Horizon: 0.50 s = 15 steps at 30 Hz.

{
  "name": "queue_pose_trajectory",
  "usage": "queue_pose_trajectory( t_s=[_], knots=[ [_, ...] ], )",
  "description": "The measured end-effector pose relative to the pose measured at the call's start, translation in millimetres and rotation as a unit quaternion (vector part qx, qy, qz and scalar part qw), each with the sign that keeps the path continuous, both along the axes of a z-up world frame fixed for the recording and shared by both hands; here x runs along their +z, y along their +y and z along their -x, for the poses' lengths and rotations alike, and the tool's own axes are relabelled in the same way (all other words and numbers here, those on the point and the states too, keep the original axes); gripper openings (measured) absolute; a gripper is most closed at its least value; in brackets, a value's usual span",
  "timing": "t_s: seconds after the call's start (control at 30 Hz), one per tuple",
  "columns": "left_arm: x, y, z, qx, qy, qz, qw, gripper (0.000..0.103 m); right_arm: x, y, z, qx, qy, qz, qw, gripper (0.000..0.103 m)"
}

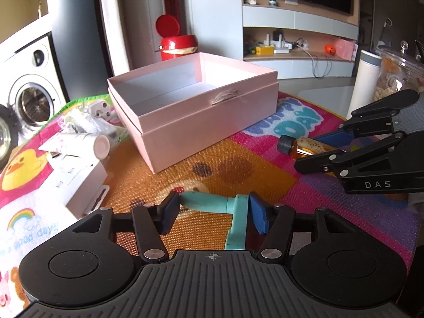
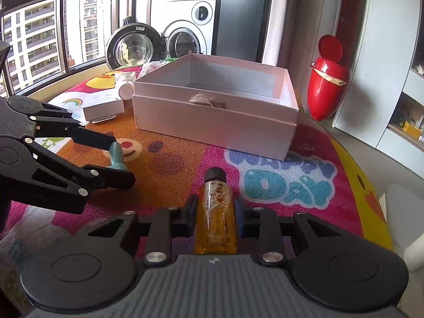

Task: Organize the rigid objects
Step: 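Carry teal part with left tool while right tool carries amber bottle to pink box, then drop teal part into pink box with left tool while right tool releases bottle there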

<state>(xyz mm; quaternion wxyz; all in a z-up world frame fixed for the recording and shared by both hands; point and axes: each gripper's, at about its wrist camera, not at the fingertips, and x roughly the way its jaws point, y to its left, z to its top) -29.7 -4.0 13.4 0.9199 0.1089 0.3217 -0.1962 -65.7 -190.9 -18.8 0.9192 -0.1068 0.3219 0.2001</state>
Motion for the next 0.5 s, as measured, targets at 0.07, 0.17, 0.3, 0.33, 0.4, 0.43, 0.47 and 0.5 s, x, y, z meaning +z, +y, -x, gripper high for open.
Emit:
queue_pose_trajectory(
  t_s=[0.07, 0.17, 0.3, 0.33, 0.4, 0.43, 0.47, 0.5],
  knots=[
    [7.5, 2.8, 5.0, -0.002, -0.009, 0.009, 0.9999, 0.062, 11.0, -4.3, 0.1, 0.003, 0.002, -0.012, 1.0, 0.028],
    [42.0, 11.8, -2.5, -0.016, -0.018, 0.057, 0.9981, 0.062, 47.5, -8.1, -2.9, 0.009, -0.036, -0.03, 0.999, 0.028],
    [111.8, 16.8, -44.9, -0.01, -0.086, 0.091, 0.9921, 0.062, 118.4, -4.4, -41.9, -0.003, -0.104, -0.048, 0.993, 0.028],
    [122.3, 18.9, -60.5, -0.006, -0.086, 0.106, 0.9905, 0.062, 130.9, -3.2, -55.6, -0.007, -0.115, -0.054, 0.992, 0.029],
    [133.7, 25.6, -101.9, 0.008, -0.048, 0.149, 0.9877, 0.062, 146.9, -1.6, -83.1, -0.027, -0.122, -0.055, 0.991, 0.045],
    [132.7, 29.6, -117.5, 0.018, -0.027, 0.164, 0.986, 0.062, 149.8, -1.9, -90.6, -0.044, -0.128, -0.055, 0.989, 0.051],
    [130.1, 32.6, -125.4, 0.026, -0.017, 0.169, 0.9852, 0.059, 149.8, -2.8, -93.1, -0.057, -0.136, -0.053, 0.988, 0.05],
    [124.6, 37.9, -130.1, 0.037, -0.014, 0.166, 0.9853, 0.058, 146.9, -4.3, -90.5, -0.059, -0.141, -0.051, 0.987, 0.051]
  ],
)
